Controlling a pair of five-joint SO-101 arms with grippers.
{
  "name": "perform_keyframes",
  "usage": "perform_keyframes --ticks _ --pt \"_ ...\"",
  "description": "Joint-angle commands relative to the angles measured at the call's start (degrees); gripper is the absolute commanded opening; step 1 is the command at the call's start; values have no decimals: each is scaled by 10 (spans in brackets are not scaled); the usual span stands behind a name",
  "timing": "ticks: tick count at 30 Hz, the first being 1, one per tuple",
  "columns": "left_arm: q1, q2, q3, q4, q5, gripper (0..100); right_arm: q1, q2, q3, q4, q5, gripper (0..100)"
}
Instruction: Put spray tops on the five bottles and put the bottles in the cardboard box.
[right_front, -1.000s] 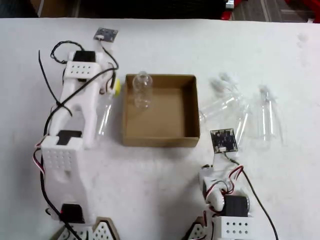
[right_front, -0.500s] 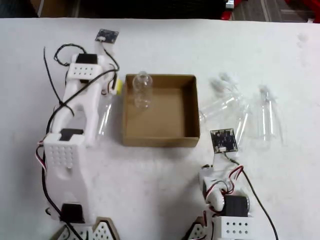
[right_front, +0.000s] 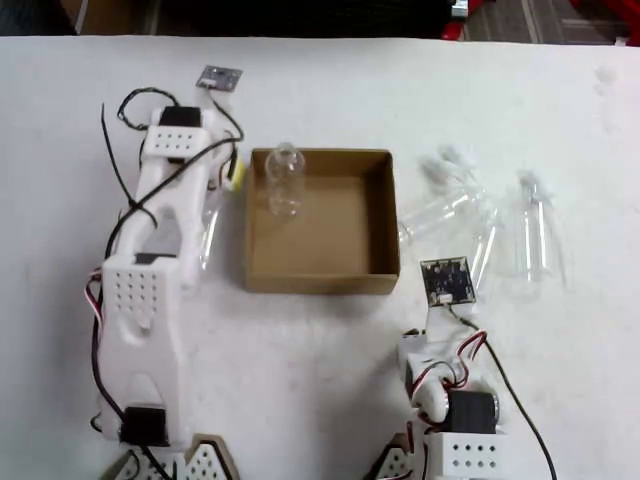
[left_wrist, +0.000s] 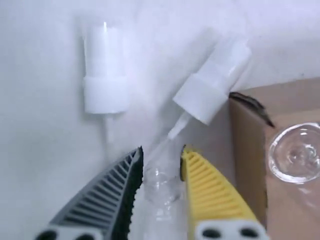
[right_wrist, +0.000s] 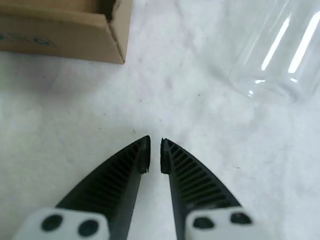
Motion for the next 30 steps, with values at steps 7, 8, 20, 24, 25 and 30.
perform_keyframes --ticks 7,8,20,24,25,30 --pt "12 20 -95 50 9 60 3 -3 4 4 -2 24" --pt "12 20 -95 53 9 60 3 -3 4 4 -2 24" --pt "12 0 -307 216 9 53 3 -3 4 4 -2 24" --pt "13 0 -305 217 9 24 3 -3 4 4 -2 24" --pt "13 0 -301 217 9 21 3 -3 4 4 -2 24" --pt "13 0 -296 218 9 20 3 -3 4 4 -2 24"
